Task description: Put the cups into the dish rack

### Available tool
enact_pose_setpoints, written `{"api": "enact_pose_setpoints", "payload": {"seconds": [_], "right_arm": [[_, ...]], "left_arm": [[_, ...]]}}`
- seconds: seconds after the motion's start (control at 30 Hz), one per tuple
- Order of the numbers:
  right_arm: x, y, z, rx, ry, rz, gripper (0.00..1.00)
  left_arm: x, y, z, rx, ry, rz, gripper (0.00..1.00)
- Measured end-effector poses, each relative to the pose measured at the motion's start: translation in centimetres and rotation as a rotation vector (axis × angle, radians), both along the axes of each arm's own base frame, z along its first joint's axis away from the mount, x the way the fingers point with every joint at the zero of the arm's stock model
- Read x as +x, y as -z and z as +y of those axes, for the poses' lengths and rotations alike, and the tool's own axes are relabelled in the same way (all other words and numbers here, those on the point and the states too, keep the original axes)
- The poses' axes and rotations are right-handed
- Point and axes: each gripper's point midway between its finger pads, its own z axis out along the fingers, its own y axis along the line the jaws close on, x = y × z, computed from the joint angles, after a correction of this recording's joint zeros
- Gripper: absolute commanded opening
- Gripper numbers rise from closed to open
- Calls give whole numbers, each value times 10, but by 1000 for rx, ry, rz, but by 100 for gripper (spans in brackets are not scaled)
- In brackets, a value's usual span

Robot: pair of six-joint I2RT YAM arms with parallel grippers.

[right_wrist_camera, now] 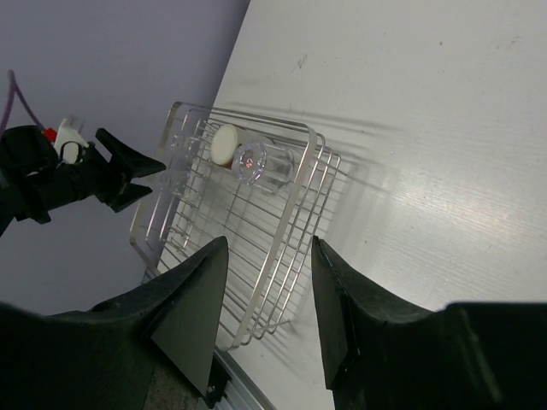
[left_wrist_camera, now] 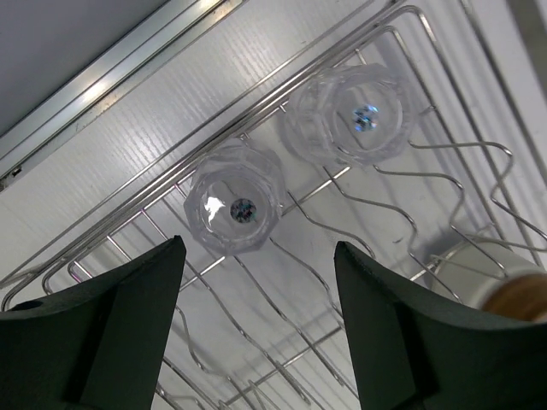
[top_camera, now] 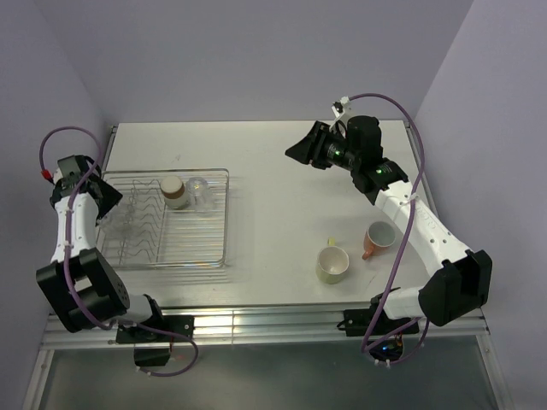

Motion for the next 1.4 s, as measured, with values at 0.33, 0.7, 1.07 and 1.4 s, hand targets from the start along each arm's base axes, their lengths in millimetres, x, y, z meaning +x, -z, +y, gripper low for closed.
{"api": "enact_pose_setpoints", "payload": {"seconds": [0.33, 0.7, 1.07, 1.4], "right_arm": [[5, 3, -5, -16, 37, 2, 51], [-5, 47, -29, -155, 155, 184, 49], [-92, 101, -75, -285, 269, 389, 47], [-113, 107, -118, -370, 457, 424, 46]], "left_arm": [[1, -77, -34, 120, 91, -217, 77], [25, -126, -169, 22, 507, -467, 78], [9, -141, -255, -103, 835, -543, 80], [-12, -135, -273, -114, 954, -569, 81]]}}
